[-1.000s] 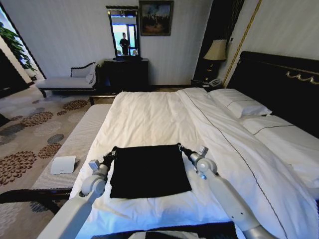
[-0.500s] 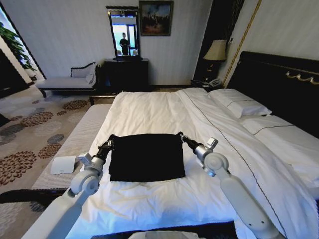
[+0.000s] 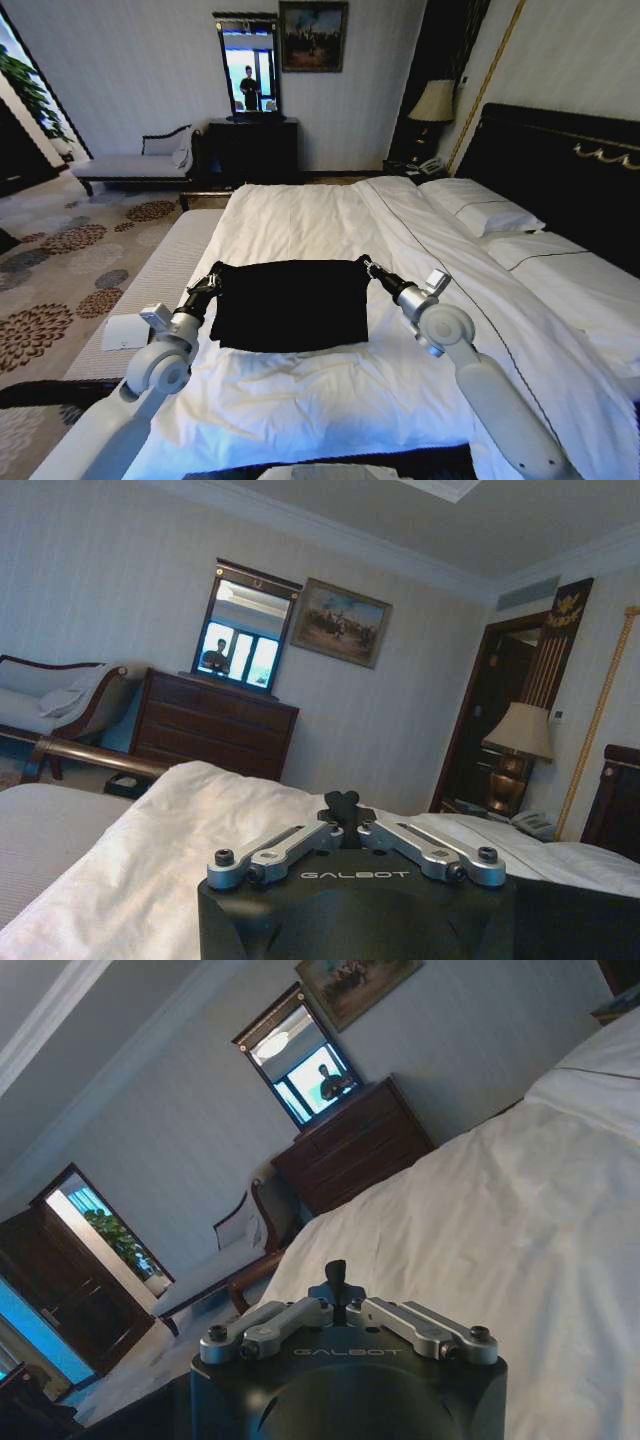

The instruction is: Fold the clothes on the bed.

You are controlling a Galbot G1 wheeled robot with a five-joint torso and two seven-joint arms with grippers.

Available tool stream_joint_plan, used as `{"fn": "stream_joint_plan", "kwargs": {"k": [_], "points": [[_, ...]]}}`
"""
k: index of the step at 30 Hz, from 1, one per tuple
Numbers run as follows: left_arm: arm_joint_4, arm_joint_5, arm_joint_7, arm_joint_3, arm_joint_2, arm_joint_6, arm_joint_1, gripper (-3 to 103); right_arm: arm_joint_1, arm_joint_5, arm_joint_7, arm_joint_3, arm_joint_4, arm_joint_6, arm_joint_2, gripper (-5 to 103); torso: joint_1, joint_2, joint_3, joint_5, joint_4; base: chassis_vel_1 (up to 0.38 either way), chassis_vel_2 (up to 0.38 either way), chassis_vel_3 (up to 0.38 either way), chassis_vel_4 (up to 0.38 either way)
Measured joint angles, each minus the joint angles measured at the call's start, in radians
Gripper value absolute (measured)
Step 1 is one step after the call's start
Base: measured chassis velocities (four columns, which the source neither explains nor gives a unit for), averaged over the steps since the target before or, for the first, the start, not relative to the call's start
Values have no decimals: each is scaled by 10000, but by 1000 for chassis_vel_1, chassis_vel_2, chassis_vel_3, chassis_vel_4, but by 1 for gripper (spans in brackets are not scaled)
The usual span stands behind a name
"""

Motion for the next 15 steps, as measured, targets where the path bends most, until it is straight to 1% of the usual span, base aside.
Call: {"fn": "stream_joint_plan", "kwargs": {"k": [4,8,9,13,14,15], "points": [[-258,-6,-4,-161,83,3,268,0,-248,-94,5,134,285,-27,-24,1,0,0,0,0,0,0,0,0,0],[-820,-7,-27,-564,133,4,924,0,-749,-91,92,460,895,-90,-51,1,1,0,1,1,0,0,0,0,0],[-820,-7,-27,-564,133,4,924,0,-749,-91,92,460,895,-90,-51,1,1,0,1,1,0,0,0,0,0],[-1851,66,-33,-1306,-88,6,2065,0,-1662,54,267,1001,1879,-233,-138,1,-1,0,0,0,0,0,0,0,0],[-1851,66,-33,-1306,-88,6,2065,0,-1662,54,267,1001,1879,-233,-138,1,-1,0,0,0,0,0,0,0,0],[-2080,115,-32,-1498,-194,6,2356,0,-1901,87,312,1134,2086,-265,-143,1,-1,0,0,0,0,0,0,0,0]]}}
